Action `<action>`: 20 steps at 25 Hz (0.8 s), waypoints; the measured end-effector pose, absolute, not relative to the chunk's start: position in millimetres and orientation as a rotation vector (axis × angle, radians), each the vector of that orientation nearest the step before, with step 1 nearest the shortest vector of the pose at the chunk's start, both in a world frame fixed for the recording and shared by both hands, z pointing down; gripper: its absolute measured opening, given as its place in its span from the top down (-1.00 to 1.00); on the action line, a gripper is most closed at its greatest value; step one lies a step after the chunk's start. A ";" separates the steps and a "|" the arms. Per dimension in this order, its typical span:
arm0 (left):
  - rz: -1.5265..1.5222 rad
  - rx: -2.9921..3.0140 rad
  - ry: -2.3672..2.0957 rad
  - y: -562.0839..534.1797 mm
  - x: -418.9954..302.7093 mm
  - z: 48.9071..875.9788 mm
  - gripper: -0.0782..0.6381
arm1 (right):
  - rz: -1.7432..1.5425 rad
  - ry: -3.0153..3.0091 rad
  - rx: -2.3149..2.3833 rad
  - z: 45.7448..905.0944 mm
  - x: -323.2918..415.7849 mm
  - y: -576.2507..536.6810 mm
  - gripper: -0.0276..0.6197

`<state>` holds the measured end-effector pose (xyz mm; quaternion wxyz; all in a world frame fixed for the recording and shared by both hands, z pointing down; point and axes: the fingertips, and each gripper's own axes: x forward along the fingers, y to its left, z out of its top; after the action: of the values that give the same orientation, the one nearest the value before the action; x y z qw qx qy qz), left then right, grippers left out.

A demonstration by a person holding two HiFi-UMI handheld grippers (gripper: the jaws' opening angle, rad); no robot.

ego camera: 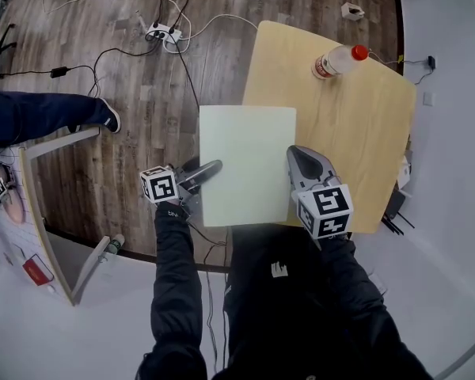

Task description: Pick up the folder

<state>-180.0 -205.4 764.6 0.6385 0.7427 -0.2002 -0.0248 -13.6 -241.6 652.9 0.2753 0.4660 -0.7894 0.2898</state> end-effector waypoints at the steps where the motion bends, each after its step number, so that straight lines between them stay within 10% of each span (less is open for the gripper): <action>1: -0.062 1.693 -0.462 -205.0 -181.3 760.9 -0.19 | 0.777 -2.125 1.254 651.3 -12.8 -241.3 0.85; 20: -0.357 1.758 -0.564 -204.1 -180.1 670.5 -0.12 | 0.732 -2.187 1.308 598.7 13.2 -219.8 0.85</action>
<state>-180.1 -204.1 670.5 0.5897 0.7550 -0.2423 -0.1532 13.2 -219.8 598.7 0.2429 0.4785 -0.8001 0.2679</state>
